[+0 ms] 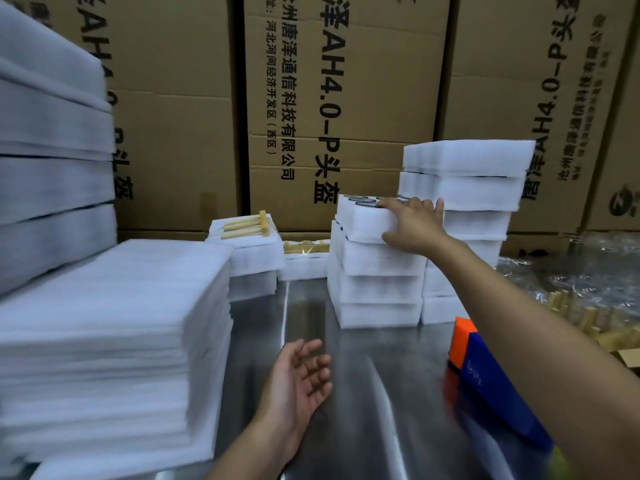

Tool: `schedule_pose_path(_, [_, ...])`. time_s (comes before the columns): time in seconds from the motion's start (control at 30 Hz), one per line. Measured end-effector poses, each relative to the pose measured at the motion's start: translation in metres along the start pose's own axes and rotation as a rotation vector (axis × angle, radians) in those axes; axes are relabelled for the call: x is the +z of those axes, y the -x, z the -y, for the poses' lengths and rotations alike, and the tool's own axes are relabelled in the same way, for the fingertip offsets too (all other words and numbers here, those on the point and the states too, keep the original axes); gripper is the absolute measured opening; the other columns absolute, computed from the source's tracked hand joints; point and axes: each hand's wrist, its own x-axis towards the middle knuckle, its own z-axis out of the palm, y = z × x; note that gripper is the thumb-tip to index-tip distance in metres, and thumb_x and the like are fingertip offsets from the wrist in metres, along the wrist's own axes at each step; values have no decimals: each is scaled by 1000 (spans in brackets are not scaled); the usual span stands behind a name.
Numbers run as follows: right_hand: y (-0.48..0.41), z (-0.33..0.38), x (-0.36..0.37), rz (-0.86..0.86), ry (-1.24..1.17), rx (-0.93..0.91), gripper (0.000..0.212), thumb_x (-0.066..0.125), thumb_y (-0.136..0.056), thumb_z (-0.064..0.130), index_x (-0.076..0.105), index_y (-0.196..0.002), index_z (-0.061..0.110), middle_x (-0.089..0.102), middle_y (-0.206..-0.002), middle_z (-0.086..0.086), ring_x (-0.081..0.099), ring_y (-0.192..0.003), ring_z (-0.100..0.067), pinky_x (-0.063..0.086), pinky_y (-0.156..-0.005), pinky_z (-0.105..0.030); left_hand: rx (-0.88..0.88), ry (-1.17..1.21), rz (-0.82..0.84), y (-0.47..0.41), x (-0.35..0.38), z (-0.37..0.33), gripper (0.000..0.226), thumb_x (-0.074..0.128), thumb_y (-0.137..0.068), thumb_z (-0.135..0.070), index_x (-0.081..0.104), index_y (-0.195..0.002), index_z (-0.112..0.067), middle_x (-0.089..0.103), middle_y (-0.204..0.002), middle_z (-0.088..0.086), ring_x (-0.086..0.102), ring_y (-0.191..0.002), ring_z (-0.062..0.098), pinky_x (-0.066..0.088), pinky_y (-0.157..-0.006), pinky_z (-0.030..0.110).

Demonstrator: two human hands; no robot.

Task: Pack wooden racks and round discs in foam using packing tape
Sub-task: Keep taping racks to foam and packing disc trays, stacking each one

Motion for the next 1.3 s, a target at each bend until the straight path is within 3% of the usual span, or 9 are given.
schedule_pose_path(0.4, [40, 44, -35, -479, -151, -52, 44, 60, -67, 17, 61, -109, 31, 48, -112, -8, 37, -111, -33, 4, -108, -39, -21, 17, 0, 0, -2, -4, 22, 48, -80, -19, 65, -92, -10, 60, -74, 7, 49, -63, 15, 39, -61, 28])
schedule_pose_path(0.6, [146, 66, -66, -534, -178, -187, 40, 57, -63, 28, 62, -102, 31, 42, -90, 1, 42, -97, -29, 18, -81, -34, -13, 39, -26, 2, -2, -8, 21, 44, -86, -25, 61, -89, -13, 58, -75, 6, 49, -65, 16, 39, -61, 28])
schedule_pose_path(0.73, [215, 62, -54, -453, -142, -266, 43, 58, -56, 33, 63, -99, 32, 50, -88, -2, 43, -87, -26, 20, -75, -34, 113, 110, -74, 3, -3, -13, 28, 39, -93, -33, 57, -97, -13, 62, -76, 9, 55, -70, 22, 42, -64, 30])
schedule_pose_path(0.83, [245, 57, -36, -302, -93, -289, 43, 51, -57, 41, 58, -98, 36, 49, -86, 0, 40, -83, -22, 21, -73, -35, 166, 148, -84, 4, -7, -16, 51, 37, -94, -41, 45, -135, -11, 57, -124, 18, 55, -113, 32, 41, -100, 42])
schedule_pose_path(0.97, [265, 52, -8, -44, -90, -370, 47, 64, -42, 38, 66, -88, 34, 50, -77, 0, 50, -72, -24, 23, -68, -34, 161, 75, -68, 5, -6, -18, 53, 38, -94, -43, 44, -139, -16, 49, -138, 10, 48, -126, 26, 31, -111, 45])
schedule_pose_path(1.03, [269, 53, 3, 97, -90, -400, 51, 67, -37, 39, 67, -87, 35, 47, -73, 3, 53, -66, -21, 30, -65, -32, 137, -30, -44, 7, -4, -16, 38, 41, -92, -37, 68, -112, -19, 65, -118, 5, 63, -107, 19, 47, -95, 39])
schedule_pose_path(1.1, [267, 53, 3, 187, -48, -415, 53, 67, -42, 42, 65, -94, 38, 45, -77, 4, 55, -69, -20, 38, -65, -29, 112, -57, 40, 8, -3, -13, 43, 42, -90, -31, 78, -70, -19, 74, -83, 3, 71, -70, 17, 55, -60, 27])
schedule_pose_path(1.2, [253, 50, -11, 336, 25, -448, 56, 52, -74, 49, 40, -129, 43, 41, -105, 4, 41, -106, -20, 24, -90, -35, 116, -67, 111, 9, -4, -11, 51, 39, -91, -30, 76, -60, -16, 72, -68, 4, 69, -57, 19, 51, -46, 24])
schedule_pose_path(1.3, [240, 53, -31, 383, 54, -448, 57, 46, -83, 45, 31, -138, 40, 54, -118, 4, 40, -115, -22, 20, -101, -36, 149, -34, 160, 8, -4, -11, 51, 39, -91, -31, 76, -58, -20, 72, -67, 2, 69, -56, 17, 51, -46, 22])
